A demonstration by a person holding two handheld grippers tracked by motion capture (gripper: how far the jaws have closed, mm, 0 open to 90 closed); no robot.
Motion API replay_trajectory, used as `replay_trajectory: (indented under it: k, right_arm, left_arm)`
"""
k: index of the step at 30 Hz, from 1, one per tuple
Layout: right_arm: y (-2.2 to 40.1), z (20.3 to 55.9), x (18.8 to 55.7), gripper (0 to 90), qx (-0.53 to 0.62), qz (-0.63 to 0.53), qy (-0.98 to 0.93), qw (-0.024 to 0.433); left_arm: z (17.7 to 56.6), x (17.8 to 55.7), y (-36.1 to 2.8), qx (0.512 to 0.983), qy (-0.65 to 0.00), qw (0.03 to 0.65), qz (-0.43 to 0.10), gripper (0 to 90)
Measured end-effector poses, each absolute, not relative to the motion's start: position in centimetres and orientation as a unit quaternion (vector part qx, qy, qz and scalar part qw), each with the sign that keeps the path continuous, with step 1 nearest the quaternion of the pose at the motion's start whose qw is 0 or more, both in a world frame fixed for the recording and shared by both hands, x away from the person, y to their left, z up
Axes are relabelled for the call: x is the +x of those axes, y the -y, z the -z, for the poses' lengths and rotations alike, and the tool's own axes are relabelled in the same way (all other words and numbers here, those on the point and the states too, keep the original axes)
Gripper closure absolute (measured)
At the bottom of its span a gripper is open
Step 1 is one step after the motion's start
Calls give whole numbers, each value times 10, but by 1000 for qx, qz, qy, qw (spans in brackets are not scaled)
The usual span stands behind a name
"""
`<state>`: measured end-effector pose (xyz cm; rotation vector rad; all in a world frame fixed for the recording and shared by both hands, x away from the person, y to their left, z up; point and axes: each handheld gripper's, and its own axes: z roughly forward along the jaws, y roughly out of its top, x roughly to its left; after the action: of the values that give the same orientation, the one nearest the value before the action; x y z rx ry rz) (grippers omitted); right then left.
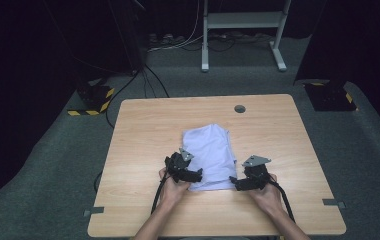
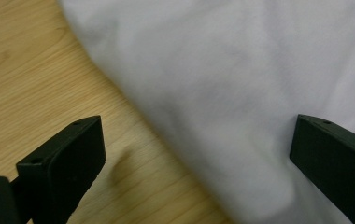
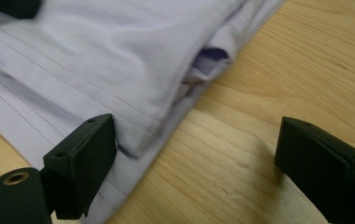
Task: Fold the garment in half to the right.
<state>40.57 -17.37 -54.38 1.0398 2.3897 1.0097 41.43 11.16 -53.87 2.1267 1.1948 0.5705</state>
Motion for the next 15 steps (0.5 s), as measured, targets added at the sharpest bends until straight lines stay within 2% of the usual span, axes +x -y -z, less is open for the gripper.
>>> replay_trajectory:
  k: [4, 9, 15]
  right_arm:
    - [181, 543, 407, 120, 375, -352, -842, 165]
    - [174, 535, 406, 138, 375, -380, -831, 157]
    - [154, 532, 419, 152, 381, -393, -822, 155]
  left_arm:
    - [537, 413, -120, 806, -451, 326, -204, 43]
    - [529, 413, -114, 789, -451, 372, -187, 40]
    - [534, 421, -108, 786, -460, 368, -188, 39]
